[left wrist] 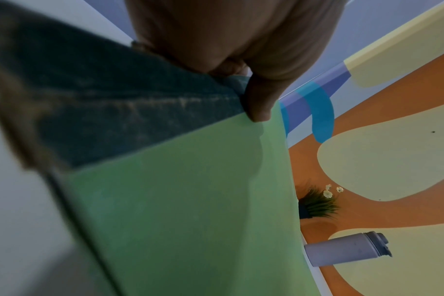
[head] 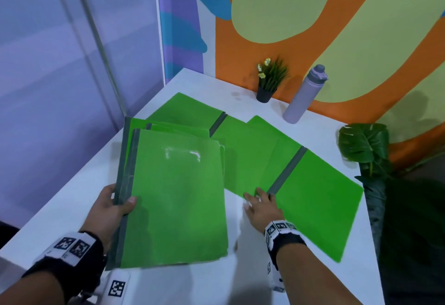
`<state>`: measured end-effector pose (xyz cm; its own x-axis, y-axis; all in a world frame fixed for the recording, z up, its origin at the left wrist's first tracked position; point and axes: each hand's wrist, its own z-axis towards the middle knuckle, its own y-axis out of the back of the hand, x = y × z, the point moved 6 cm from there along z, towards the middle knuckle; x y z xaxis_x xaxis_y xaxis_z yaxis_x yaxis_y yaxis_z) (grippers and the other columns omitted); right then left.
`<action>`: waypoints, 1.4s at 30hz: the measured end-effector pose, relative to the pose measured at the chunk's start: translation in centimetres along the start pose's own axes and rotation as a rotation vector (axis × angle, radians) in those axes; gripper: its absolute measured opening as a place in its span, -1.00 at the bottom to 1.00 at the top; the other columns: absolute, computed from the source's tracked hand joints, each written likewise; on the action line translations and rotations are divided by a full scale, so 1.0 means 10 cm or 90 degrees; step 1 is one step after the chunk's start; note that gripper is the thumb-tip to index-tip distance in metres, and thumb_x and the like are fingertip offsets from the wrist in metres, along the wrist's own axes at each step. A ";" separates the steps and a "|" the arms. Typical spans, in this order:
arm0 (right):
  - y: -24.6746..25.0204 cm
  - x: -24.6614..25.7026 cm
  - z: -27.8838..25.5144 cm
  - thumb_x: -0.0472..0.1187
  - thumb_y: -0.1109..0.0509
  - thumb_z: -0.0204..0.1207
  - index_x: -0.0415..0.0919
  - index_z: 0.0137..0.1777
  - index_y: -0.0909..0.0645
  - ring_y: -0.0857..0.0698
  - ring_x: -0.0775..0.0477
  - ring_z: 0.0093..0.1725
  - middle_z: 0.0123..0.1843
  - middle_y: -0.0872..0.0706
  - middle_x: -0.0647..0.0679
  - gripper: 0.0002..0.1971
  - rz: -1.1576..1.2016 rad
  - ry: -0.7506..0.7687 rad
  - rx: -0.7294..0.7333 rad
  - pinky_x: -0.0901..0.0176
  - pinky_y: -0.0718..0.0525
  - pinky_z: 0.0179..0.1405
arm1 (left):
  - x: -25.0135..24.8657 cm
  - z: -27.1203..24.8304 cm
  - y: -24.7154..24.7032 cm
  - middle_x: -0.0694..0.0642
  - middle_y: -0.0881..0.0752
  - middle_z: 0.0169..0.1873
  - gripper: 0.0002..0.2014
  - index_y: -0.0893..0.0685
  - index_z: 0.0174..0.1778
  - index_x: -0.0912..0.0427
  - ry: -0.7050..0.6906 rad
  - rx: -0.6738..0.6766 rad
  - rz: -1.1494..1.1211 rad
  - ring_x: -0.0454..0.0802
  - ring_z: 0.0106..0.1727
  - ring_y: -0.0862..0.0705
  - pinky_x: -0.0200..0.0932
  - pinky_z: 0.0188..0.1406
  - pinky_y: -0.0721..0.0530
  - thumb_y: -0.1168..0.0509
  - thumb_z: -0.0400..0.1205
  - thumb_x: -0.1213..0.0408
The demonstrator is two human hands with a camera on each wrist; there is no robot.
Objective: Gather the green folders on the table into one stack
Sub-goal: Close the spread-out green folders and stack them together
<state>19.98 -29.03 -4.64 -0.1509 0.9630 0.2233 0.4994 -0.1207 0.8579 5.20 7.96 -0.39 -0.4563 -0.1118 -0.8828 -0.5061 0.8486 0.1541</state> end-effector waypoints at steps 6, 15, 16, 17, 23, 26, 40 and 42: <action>-0.37 -0.10 -0.74 0.11 -0.06 0.57 0.30 0.43 -0.36 -0.11 -0.30 0.62 0.66 -0.22 0.10 -0.58 -0.050 0.050 -0.024 -0.42 -0.41 0.43 | 0.05 -0.12 -0.10 0.31 -0.66 0.13 -0.61 -0.49 0.31 0.08 0.012 0.030 0.010 0.25 0.08 -0.61 0.42 0.37 -0.50 -0.39 0.59 0.36; -0.43 -0.10 -1.36 0.25 0.02 0.61 -0.10 0.44 -0.49 -0.55 -0.10 0.31 0.31 -0.64 -0.08 -0.40 0.168 0.016 -0.110 -0.07 -0.44 0.45 | 0.34 -0.40 -0.42 0.24 -0.67 0.15 -0.53 -0.48 0.40 0.13 0.056 0.122 0.064 0.20 0.04 -0.61 0.35 0.34 -0.50 -0.39 0.58 0.38; -0.39 -0.11 -1.37 0.26 -0.03 0.58 -0.14 0.53 -0.39 -0.50 -0.14 0.41 0.44 -0.56 -0.13 -0.35 0.288 -0.036 -0.111 -0.02 -0.39 0.48 | 0.34 -0.44 -0.48 0.26 -0.67 0.12 -0.56 -0.49 0.38 0.15 0.050 0.141 0.063 0.17 -0.02 -0.61 0.32 0.30 -0.50 -0.39 0.58 0.39; -0.38 -0.11 -1.37 0.21 -0.12 0.59 -0.17 0.57 -0.31 -0.47 -0.16 0.45 0.51 -0.49 -0.18 -0.35 0.414 -0.080 -0.104 0.00 -0.38 0.49 | 0.34 -0.49 -0.54 0.26 -0.67 0.09 -0.59 -0.49 0.34 0.15 0.047 0.156 0.066 0.14 -0.06 -0.60 0.32 0.30 -0.50 -0.38 0.59 0.39; -0.38 -0.22 -1.43 -0.17 -0.27 0.63 -0.07 0.61 -0.16 -0.39 -0.28 0.47 0.62 -0.27 -0.21 -0.41 0.807 -0.261 -0.088 -0.25 -0.39 0.42 | 0.21 -0.77 -0.96 0.09 -0.63 0.03 -0.79 -0.46 0.27 0.06 -0.022 0.265 0.145 0.12 0.04 -0.60 0.27 0.35 -0.51 -0.20 0.72 0.24; -0.25 -0.45 -1.50 -0.31 -0.19 0.65 -0.10 0.55 -0.28 -0.59 -0.14 0.10 0.38 -0.50 -0.24 -0.53 0.739 -0.301 -0.171 -0.05 -0.61 0.05 | 0.22 -0.63 -0.99 0.16 -0.64 0.16 -0.63 -0.54 0.32 0.25 -0.105 0.207 0.390 0.15 0.13 -0.60 0.10 0.32 -0.54 -0.02 0.77 0.09; -0.31 -0.88 -1.73 -0.42 -0.14 0.63 -0.11 0.54 -0.35 -0.61 -0.15 -0.29 -0.14 -0.65 -0.11 -0.51 0.685 -0.372 -0.238 -0.13 -0.70 -0.14 | 0.29 -0.50 -0.76 0.29 -0.73 -0.08 -0.75 -0.48 0.22 0.34 -0.173 0.070 0.784 0.26 -0.16 -0.74 0.08 -0.15 -0.77 -0.21 0.63 0.40; -0.22 -0.87 -1.72 -0.41 -0.15 0.63 -0.10 0.54 -0.36 -0.61 -0.16 -0.28 -0.03 -0.70 -0.23 -0.51 0.712 -0.355 -0.250 -0.10 -0.67 -0.14 | 0.03 -0.60 -0.79 0.27 -0.72 -0.20 -0.68 -0.41 0.33 0.34 -0.227 0.051 0.753 0.24 -0.29 -0.68 0.04 -0.30 -0.68 -0.15 0.64 0.49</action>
<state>5.49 -41.30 -0.54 0.5990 0.2549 0.7591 -0.1712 -0.8853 0.4324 4.65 -1.84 0.80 -0.3718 0.8808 -0.2932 0.1328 0.3630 0.9223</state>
